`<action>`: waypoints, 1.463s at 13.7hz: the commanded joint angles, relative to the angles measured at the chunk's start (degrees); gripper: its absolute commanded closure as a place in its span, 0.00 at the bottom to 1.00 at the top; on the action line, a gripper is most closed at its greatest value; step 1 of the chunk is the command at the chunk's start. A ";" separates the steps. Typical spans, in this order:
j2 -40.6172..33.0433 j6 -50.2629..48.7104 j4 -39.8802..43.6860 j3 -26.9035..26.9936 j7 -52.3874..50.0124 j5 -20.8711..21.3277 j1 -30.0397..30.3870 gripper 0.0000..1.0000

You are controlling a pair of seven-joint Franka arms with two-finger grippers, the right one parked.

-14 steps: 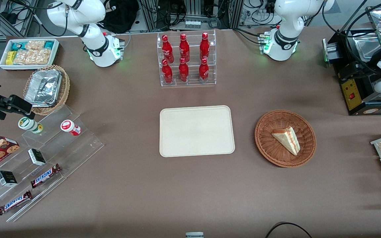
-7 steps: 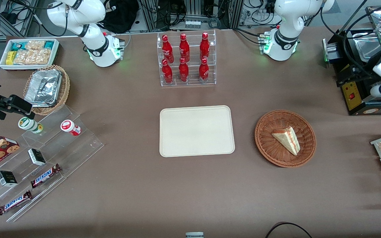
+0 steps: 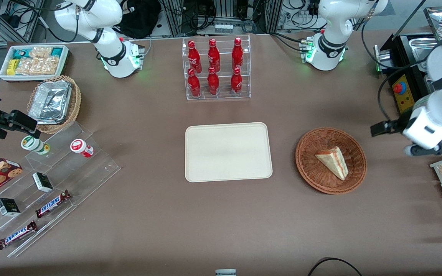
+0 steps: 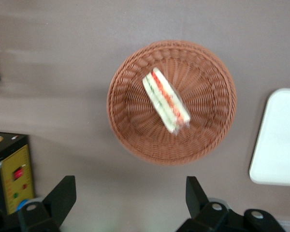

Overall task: Place sandwich from basket to tray
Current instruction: 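Lower the open left gripper over the wrapped sandwich in the basket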

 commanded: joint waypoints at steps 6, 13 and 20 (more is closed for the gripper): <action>-0.66 30.88 -24.80 -0.10 -18.43 -0.49 -0.83 0.00; 2.06 36.10 -27.28 -0.45 -32.52 -1.19 -4.43 0.00; 5.40 39.78 -27.10 -0.45 -34.28 -1.19 -4.70 0.00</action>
